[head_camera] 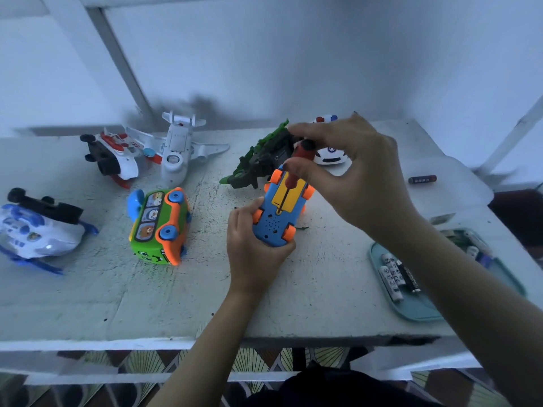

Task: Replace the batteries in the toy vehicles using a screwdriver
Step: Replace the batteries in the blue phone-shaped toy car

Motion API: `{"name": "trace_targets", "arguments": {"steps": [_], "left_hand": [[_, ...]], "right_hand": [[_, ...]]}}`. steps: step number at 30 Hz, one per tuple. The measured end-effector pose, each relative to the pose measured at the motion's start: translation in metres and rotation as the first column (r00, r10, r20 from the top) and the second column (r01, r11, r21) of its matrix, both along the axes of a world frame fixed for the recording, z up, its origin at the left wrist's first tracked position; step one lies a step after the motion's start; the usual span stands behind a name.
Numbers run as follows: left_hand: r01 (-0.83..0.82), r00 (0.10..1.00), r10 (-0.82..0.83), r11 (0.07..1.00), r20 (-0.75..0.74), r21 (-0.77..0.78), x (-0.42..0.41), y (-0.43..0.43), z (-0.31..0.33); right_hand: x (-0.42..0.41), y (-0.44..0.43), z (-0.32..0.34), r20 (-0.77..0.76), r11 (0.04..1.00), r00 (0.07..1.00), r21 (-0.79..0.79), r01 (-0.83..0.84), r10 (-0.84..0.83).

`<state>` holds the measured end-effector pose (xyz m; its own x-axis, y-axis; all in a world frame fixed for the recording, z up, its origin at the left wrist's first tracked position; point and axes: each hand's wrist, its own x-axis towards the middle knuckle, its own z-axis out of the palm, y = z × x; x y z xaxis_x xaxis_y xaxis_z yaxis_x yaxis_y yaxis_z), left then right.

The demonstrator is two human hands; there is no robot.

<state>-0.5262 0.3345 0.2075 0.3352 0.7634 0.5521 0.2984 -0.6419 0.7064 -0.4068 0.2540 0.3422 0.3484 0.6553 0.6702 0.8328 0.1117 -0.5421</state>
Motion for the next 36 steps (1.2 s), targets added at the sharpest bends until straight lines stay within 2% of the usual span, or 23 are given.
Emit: {"name": "trace_targets", "arguments": {"steps": [7, 11, 14, 20, 23, 30, 36], "left_hand": [[0.028, 1.0, -0.028, 0.999, -0.004, 0.031, 0.0, -0.003, 0.001], [0.024, 1.0, -0.024, 0.999, -0.006, 0.026, 0.001, -0.003, 0.001], [0.031, 0.999, -0.03, 0.999, -0.017, 0.028, 0.0, -0.002, 0.0], [0.021, 1.0, -0.021, 1.0, -0.006, 0.023, 0.001, -0.003, 0.001], [0.012, 1.0, -0.012, 1.0, -0.001, 0.015, 0.001, -0.003, 0.001], [0.015, 1.0, -0.015, 1.0, 0.017, -0.001, 0.001, -0.002, 0.0], [0.016, 1.0, -0.017, 1.0, 0.005, 0.021, 0.001, 0.0, -0.003]], "right_hand": [[0.01, 0.001, 0.005, -0.016, 0.983, 0.992, -0.13, -0.128, 0.127], [0.014, -0.005, 0.014, -0.051, 0.939, 0.962, -0.209, -0.273, 0.269], [0.011, -0.005, 0.013, -0.023, 0.945, 0.972, -0.232, -0.233, 0.234], [0.0, -0.002, 0.008, -0.015, 0.998, 0.999, -0.039, -0.042, 0.042], [-0.001, -0.002, 0.004, -0.051, 1.0, 0.999, -0.01, 0.007, -0.008], [0.005, -0.001, 0.0, -0.074, 0.995, 0.995, -0.065, -0.07, 0.065], [0.015, -0.006, 0.014, -0.018, 0.947, 0.975, -0.231, -0.221, 0.223]]}}
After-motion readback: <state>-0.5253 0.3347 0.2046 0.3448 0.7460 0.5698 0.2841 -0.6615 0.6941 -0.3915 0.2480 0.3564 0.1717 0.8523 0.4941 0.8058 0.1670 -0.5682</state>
